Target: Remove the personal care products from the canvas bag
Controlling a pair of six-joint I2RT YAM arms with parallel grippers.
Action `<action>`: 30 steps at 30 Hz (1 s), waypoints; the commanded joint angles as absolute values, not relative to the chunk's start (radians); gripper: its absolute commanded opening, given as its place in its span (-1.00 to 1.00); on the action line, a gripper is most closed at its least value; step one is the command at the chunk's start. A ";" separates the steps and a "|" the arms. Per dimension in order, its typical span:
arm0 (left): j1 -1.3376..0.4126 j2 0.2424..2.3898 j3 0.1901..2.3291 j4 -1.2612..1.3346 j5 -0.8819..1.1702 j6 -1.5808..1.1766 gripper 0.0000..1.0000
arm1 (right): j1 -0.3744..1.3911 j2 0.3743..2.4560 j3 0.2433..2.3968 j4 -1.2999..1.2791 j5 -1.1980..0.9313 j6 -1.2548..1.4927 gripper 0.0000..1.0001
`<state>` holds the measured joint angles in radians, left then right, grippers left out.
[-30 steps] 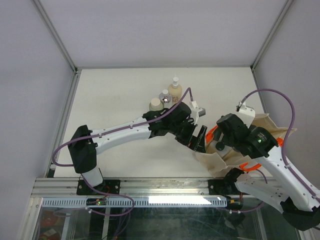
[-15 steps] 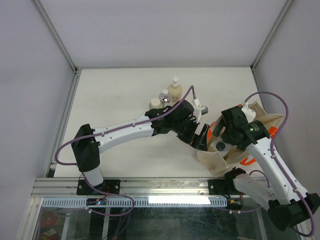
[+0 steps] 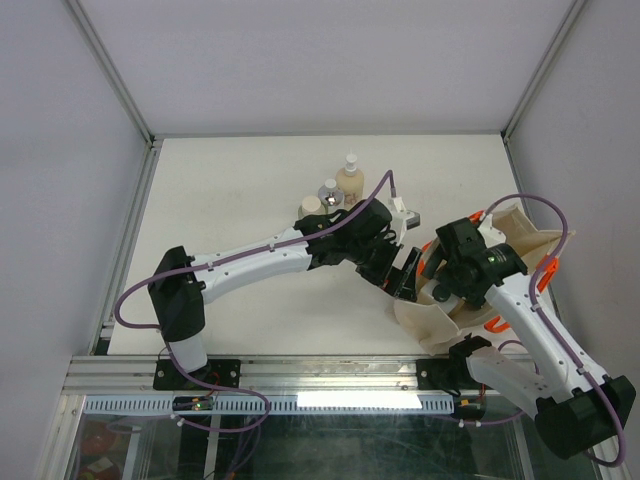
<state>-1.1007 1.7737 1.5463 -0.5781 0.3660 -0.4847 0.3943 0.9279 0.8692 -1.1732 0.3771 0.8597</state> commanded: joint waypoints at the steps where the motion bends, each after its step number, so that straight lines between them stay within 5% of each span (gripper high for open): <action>1: -1.116 1.773 1.573 -0.606 0.353 -0.449 0.98 | 0.390 0.913 0.887 -1.152 0.417 0.914 0.17; 4: -1.116 1.768 1.572 -0.606 0.343 -0.451 0.98 | 0.391 0.886 0.939 -1.173 0.436 0.905 -0.71; 6: -1.116 1.764 1.571 -0.607 0.337 -0.453 0.98 | 0.390 0.884 0.988 -1.205 0.453 0.894 -1.00; 30: -1.092 1.627 1.640 -0.620 0.099 -0.500 0.98 | 0.389 0.918 1.597 -1.462 0.391 0.623 -1.00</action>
<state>-1.1000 1.7248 1.5948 -0.6319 0.1734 -0.4873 0.3923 0.9234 1.4487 -1.4864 0.4000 0.7017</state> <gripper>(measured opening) 0.991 0.776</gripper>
